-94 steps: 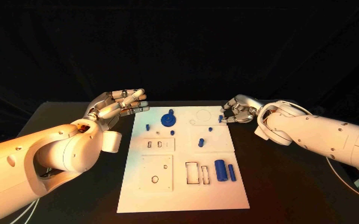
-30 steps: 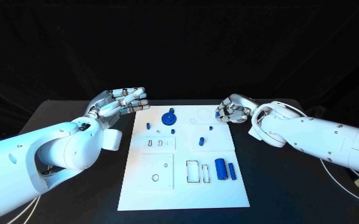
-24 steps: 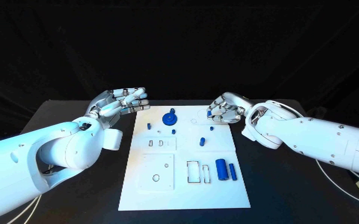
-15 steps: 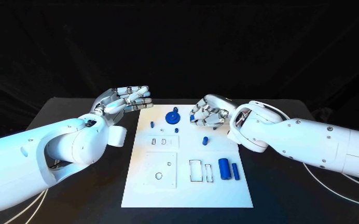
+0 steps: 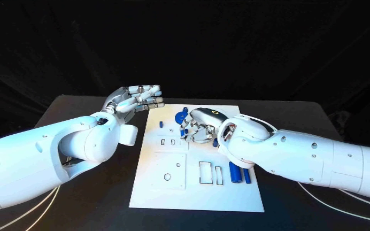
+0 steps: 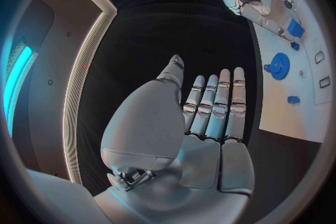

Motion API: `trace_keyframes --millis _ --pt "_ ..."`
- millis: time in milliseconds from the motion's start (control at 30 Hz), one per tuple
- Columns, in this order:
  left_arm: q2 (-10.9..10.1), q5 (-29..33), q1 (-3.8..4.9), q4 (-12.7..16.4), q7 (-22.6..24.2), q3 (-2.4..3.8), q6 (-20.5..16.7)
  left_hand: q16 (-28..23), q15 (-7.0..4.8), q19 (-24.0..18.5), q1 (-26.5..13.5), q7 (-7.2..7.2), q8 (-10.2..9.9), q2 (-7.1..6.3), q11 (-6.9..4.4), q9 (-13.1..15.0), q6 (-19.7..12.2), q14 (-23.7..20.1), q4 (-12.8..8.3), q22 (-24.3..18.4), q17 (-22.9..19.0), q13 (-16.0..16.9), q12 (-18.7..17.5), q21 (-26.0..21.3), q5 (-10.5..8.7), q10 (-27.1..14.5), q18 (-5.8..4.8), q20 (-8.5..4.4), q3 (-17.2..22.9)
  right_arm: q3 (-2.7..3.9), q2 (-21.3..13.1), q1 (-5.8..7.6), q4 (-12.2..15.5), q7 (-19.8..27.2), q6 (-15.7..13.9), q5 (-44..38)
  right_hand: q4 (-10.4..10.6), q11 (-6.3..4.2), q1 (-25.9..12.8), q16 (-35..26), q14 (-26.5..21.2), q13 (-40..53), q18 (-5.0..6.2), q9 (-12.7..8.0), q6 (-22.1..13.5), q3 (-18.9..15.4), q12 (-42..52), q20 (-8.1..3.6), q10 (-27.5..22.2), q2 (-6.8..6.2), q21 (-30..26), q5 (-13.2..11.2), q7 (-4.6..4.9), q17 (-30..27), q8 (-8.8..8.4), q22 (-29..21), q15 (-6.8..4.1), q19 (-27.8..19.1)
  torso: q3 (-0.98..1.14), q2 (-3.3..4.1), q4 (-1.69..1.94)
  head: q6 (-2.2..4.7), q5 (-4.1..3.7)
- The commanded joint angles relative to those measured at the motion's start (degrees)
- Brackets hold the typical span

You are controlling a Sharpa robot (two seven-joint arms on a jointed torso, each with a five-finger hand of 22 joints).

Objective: Assemble the parts on the task board

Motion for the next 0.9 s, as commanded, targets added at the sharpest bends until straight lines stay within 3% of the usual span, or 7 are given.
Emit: trace_keyframes --millis 33,300,900 --pt "0.40 0.05 -0.02 -0.17 0.11 -0.06 1.22 -0.27 0.04 0.36 0.21 0.09 -0.39 0.23 -0.10 0.03 0.26 0.33 -0.25 -0.04 0.00 -0.02 -0.25 0.16 -0.06 -0.26 0.72 0.03 0.01 -0.09 1.30 -0.68 -0.98 -2.81 -0.21 -4.25 -0.02 -0.16 -0.23 0.20 4.94 3.51 -0.38 0.81 1.34 0.31 -0.14 -0.37 -0.01 -0.41 0.26 0.26 -0.93 10.18 0.19 15.07 -0.41 6.00 -0.03 0.05 -0.06 -0.26 0.39" --pt "0.68 0.05 -0.06 -0.45 0.05 -0.15 1.27 -0.27 0.04 0.36 0.21 0.09 -0.39 0.23 -0.10 0.03 0.26 0.33 -0.25 -0.04 0.00 -0.02 -0.25 0.16 -0.06 -0.26 0.72 0.03 0.01 -0.27 3.45 -1.82 -2.23 -3.59 -0.77 -5.42 0.01 -0.12 -0.36 0.17 4.92 3.54 -0.38 0.81 1.27 0.28 -0.13 -0.39 0.01 -0.54 0.26 0.26 -0.88 10.12 0.16 15.07 -0.41 6.00 0.03 0.10 -0.01 -0.76 0.63" --pt "0.61 0.05 -0.07 -0.51 -0.09 -0.16 1.33 -0.27 0.04 0.36 0.21 0.09 -0.39 0.23 -0.10 0.03 0.26 0.33 -0.25 -0.04 0.00 -0.02 -0.25 0.16 -0.06 -0.26 0.72 0.03 0.01 -0.36 4.33 -2.43 -3.07 -4.32 1.10 -6.25 0.12 -0.02 -0.96 0.10 4.89 3.40 -0.38 0.80 0.96 0.11 -0.33 -0.41 -0.12 -1.14 0.26 -0.41 -0.74 9.98 0.00 15.07 -0.35 6.00 0.04 0.05 -0.03 -1.18 0.90"
